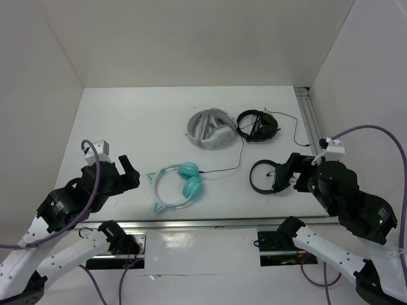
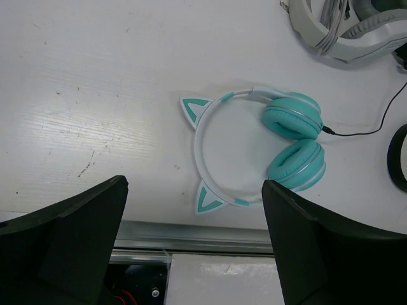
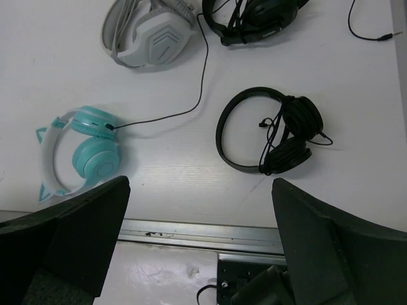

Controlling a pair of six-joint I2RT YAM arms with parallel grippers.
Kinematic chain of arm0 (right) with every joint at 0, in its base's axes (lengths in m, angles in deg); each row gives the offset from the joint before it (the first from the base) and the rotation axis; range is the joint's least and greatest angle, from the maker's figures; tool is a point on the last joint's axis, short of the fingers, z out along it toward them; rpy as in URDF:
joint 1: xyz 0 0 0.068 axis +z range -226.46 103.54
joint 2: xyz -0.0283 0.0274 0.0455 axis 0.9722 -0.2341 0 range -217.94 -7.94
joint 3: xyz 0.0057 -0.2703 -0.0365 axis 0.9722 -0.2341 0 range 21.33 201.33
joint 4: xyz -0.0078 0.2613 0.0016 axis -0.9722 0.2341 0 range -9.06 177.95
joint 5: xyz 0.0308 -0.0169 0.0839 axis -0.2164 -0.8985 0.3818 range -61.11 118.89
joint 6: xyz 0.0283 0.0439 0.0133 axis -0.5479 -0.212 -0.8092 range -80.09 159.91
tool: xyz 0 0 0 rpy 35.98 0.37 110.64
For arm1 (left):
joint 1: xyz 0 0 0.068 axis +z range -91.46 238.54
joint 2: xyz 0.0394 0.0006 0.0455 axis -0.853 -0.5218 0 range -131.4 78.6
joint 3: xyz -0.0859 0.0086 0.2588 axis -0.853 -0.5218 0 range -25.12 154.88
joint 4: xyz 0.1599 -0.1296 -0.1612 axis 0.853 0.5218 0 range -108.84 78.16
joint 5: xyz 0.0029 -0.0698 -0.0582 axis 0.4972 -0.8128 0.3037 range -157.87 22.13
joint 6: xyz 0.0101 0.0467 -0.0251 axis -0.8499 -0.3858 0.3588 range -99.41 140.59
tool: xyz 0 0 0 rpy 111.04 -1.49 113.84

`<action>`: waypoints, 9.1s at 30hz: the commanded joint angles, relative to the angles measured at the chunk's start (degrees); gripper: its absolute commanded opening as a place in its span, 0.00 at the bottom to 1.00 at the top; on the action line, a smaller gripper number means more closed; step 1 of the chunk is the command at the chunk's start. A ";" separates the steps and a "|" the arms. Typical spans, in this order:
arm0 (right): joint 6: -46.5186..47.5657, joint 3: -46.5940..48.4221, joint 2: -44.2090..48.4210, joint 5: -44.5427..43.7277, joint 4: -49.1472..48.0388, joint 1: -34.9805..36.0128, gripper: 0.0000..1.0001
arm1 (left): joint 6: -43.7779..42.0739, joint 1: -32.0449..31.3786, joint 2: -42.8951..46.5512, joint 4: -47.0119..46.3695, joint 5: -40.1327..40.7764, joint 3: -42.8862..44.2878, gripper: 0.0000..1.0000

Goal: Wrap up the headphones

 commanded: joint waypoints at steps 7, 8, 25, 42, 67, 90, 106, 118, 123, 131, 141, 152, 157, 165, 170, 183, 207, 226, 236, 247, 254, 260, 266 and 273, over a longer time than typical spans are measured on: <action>-0.55 -0.29 0.78 -0.46 -0.39 0.49 1.00 | -1.35 -0.18 0.46 -2.37 -0.70 0.01 1.00; -0.55 -0.29 1.48 -0.46 -0.91 0.49 1.00 | -1.35 -0.18 0.46 -2.37 -0.70 0.01 1.00; -0.02 -8.64 2.98 8.75 -9.35 0.49 1.00 | 6.80 0.35 -13.59 -13.07 -5.28 -7.43 1.00; 2.18 -10.22 3.77 15.45 -12.26 -0.57 1.00 | 5.41 7.64 -36.44 -37.97 -12.12 -25.29 0.90; 3.75 -13.91 4.20 23.08 -24.02 -0.57 1.00 | 9.81 1.15 -21.44 -15.77 -12.65 -17.60 0.00; 22.39 -25.43 -15.63 34.26 -67.62 1.97 1.00 | -11.10 4.39 -23.27 17.58 3.54 48.07 0.00; 28.02 -28.23 -18.03 20.02 -79.84 8.48 0.96 | -18.67 11.59 -22.83 17.58 -2.28 54.77 0.00; 28.02 -27.62 -29.18 28.01 -87.40 1.55 0.91 | -18.14 11.60 -23.36 17.58 -4.92 56.44 0.00; 25.74 -28.67 -32.52 33.80 -93.72 -4.43 0.68 | -18.14 11.60 -22.83 17.58 -6.06 56.44 0.00; 20.99 -31.31 -32.01 38.91 -98.30 -9.01 0.00 | -17.61 11.60 -21.77 17.58 -5.01 53.98 0.00; 22.21 -31.84 -26.74 38.40 -95.41 -6.21 0.00 | -17.09 11.60 -21.77 15.48 -3.17 49.25 0.00; 30.56 -25.10 -15.31 5.96 -74.41 10.06 0.00 | -24.65 10.37 -21.50 4.84 -7.20 32.10 0.00; 34.78 -18.32 -15.30 1.48 -67.11 18.22 0.00 | -27.35 3.63 -24.49 0.72 -7.28 24.65 0.00; 37.51 -10.67 -19.60 3.40 -61.30 19.38 0.00 | -31.68 -13.61 -29.59 -2.72 -13.97 20.85 0.00; 39.18 -9.43 -23.38 -1.16 -60.08 19.38 0.00 | -33.34 -21.79 -31.53 -4.39 -15.72 20.31 0.00; 36.72 -10.05 -30.77 -3.20 -56.99 24.74 0.00 | -36.15 -25.93 -27.58 -8.70 -18.64 18.02 0.00; 35.58 -17.17 -30.16 21.67 -64.45 18.24 0.00 | -37.92 -25.93 -13.52 -15.73 -25.48 18.47 0.00; 25.22 -26.57 -46.58 35.21 -102.76 7.97 0.52 | -29.93 -25.93 -9.21 -21.79 -19.61 22.59 0.00; 17.83 -33.49 -56.52 45.68 -116.21 6.54 0.30 | -21.58 -25.93 -6.75 -24.69 5.93 26.20 0.00; 17.21 -45.63 -44.15 32.19 -118.60 21.45 0.00 | -4.62 -25.93 -13.95 -11.70 35.68 30.61 0.00; 20.28 -44.78 -30.43 12.57 -100.80 40.98 0.00 | 1.28 -21.11 -16.40 -4.76 40.61 27.78 0.00; 20.38 -38.45 -33.04 1.48 -91.90 55.41 0.00 | 3.83 -7.58 -20.27 -4.74 31.85 25.06 0.00; 21.78 -32.03 -36.13 -9.78 -84.34 63.94 0.00 | -0.65 -1.76 -24.23 -9.49 28.49 21.90 0.00; 26.52 -23.78 -36.74 -11.54 -79.77 63.42 0.00 | -2.06 -0.88 -26.60 -9.41 23.75 18.56 0.00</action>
